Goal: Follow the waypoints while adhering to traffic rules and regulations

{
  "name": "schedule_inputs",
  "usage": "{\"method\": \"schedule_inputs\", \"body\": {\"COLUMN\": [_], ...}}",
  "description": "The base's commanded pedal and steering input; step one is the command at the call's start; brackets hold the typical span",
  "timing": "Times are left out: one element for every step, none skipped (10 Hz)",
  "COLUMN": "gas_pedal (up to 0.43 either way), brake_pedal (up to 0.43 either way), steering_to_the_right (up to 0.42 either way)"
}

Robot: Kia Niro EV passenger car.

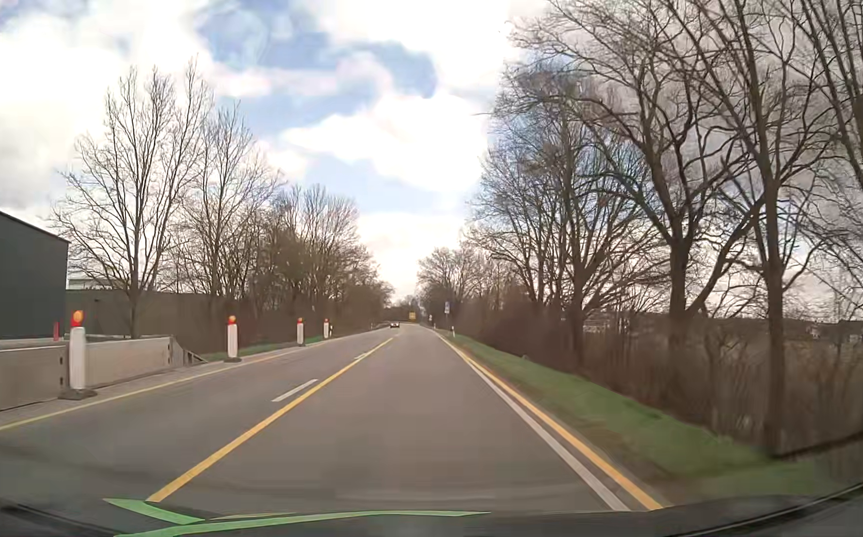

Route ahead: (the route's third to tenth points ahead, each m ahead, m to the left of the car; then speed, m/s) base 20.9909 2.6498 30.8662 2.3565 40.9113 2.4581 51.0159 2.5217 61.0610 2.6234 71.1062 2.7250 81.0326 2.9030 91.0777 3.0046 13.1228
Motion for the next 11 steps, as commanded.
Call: {"method": "schedule_inputs", "body": {"gas_pedal": [0.118,0.118,0.118,0.118,0.118,0.118,0.118,0.118,0.118,0.118,0.118], "brake_pedal": [0.000,0.000,0.000,0.000,0.000,0.000,0.000,0.000,0.000,0.000,0.000], "steering_to_the_right": [0.000,0.000,0.000,0.000,0.000,0.000,0.000,0.000,0.000,0.000,0.000]}}
